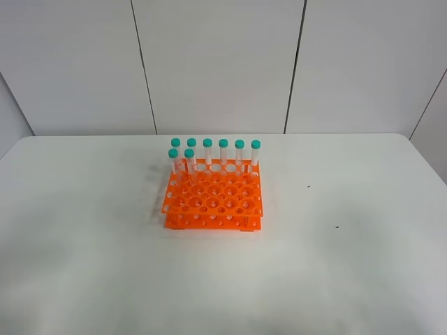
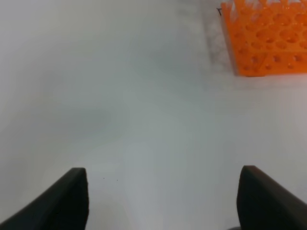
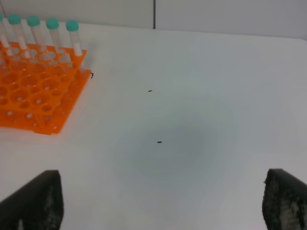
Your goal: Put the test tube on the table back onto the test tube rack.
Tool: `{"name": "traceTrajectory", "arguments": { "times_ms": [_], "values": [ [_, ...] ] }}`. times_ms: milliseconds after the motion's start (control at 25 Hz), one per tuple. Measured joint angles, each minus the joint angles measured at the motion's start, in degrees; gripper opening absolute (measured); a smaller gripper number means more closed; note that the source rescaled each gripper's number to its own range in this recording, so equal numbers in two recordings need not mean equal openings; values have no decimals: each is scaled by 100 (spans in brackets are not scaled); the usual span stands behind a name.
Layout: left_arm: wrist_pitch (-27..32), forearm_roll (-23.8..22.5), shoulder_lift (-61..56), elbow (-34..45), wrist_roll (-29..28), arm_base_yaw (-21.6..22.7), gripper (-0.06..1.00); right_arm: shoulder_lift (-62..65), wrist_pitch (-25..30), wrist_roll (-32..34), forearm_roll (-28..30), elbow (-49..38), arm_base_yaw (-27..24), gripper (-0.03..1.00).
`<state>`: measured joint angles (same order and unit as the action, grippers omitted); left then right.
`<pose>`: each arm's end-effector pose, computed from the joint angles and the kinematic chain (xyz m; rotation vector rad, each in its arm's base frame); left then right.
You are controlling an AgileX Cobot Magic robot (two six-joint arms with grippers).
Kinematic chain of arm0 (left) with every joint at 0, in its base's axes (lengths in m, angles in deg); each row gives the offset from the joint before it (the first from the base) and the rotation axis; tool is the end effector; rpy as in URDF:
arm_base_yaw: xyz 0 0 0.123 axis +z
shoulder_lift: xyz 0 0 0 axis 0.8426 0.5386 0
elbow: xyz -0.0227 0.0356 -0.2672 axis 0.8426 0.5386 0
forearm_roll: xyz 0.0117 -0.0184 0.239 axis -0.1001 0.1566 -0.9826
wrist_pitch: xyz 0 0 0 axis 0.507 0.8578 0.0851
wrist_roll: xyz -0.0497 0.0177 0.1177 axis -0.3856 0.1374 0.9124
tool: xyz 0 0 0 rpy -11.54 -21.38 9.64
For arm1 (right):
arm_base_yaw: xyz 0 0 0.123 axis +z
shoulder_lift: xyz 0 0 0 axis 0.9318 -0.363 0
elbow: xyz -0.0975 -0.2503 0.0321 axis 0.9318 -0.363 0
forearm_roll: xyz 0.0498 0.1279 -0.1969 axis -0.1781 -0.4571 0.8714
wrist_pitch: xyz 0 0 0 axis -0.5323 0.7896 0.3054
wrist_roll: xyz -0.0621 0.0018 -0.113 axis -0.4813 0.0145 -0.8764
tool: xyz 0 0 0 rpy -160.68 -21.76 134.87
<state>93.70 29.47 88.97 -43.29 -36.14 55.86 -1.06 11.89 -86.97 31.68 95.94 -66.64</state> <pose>0.0332 -0.0053 0.2536 0.0813 2.0373 -0.0316 0.0330 0.0143 0.2608 -0.1778 1.9844 0.0753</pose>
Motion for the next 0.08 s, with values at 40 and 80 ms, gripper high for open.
{"name": "traceTrajectory", "arguments": {
  "times_ms": [40,80],
  "values": [
    [0,0,0,0,0,0,88,0,0,0,0,0,0,90],
    [0,0,0,0,0,0,88,0,0,0,0,0,0,90]
  ]
}}
